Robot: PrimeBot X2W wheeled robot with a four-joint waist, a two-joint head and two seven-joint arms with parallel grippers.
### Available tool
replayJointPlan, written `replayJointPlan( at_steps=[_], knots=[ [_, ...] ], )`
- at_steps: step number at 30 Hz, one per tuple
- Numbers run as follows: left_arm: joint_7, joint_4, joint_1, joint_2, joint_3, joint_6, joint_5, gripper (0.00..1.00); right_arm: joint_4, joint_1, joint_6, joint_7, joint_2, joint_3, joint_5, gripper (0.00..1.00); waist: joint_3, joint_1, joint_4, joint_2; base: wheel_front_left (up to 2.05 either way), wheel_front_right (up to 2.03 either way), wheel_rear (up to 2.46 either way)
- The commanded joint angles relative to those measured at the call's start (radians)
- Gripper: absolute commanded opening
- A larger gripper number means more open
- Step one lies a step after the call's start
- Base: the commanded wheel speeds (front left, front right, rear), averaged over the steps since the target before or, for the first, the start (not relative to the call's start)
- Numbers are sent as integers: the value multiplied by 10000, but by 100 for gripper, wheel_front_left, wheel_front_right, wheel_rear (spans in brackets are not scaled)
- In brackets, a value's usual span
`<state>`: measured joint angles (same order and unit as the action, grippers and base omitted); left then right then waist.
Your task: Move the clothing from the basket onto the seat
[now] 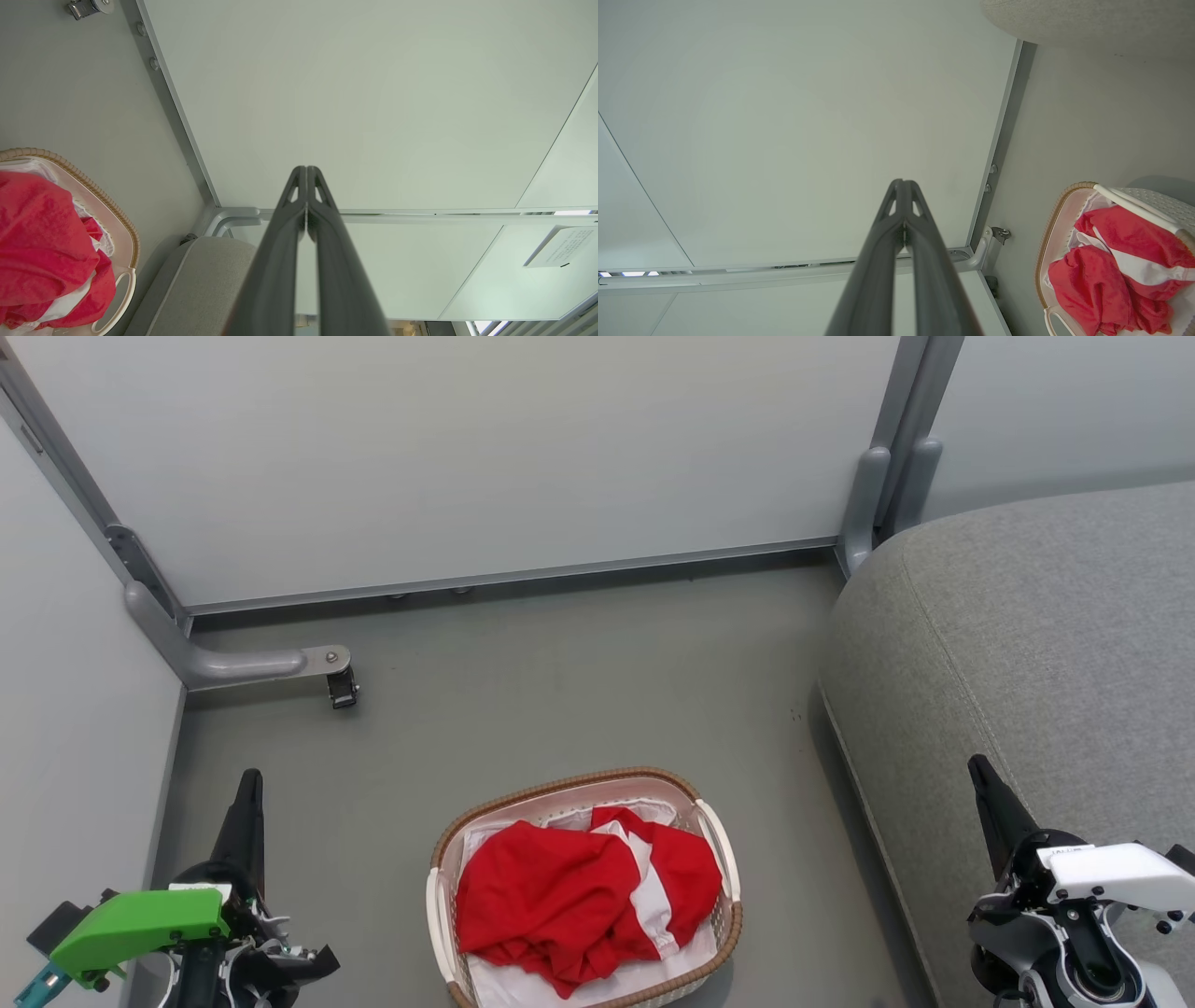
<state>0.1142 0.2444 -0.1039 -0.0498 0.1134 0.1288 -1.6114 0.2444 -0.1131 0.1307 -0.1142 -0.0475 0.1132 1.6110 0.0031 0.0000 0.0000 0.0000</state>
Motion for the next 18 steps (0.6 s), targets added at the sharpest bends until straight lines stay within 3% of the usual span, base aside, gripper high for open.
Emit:
replayJointPlan(
  at_steps=[1, 2, 3, 12, 18],
  knots=[
    [22, -15, -107, -6, 14, 44, -28, 0, -23, 124, 0, -21, -64, 25, 36, 0, 0, 0, 0, 0, 0, 0, 0],
    [22, -15, -107, -6, 14, 44, -28, 0, -23, 124, 0, -21, -64, 25, 36, 0, 0, 0, 0, 0, 0, 0, 0],
    [-3, 18, 5, 4, -3, -2, 3, 100, 16, 2, -2, 1, 6, -2, -3, 100, 0, 0, 0, 0, 0, 0, 0],
    [-227, 334, 163, -50, -110, -25, 263, 100, 249, 62, -2, 246, 1, -270, -309, 100, 18, 0, -1, 0, 0, 0, 0],
    [-575, 408, 48, -295, -337, -20, 1213, 100, 278, -135, -1, 570, -216, -597, -1191, 100, 47, 0, -2, 0, 0, 0, 0]
  ],
)
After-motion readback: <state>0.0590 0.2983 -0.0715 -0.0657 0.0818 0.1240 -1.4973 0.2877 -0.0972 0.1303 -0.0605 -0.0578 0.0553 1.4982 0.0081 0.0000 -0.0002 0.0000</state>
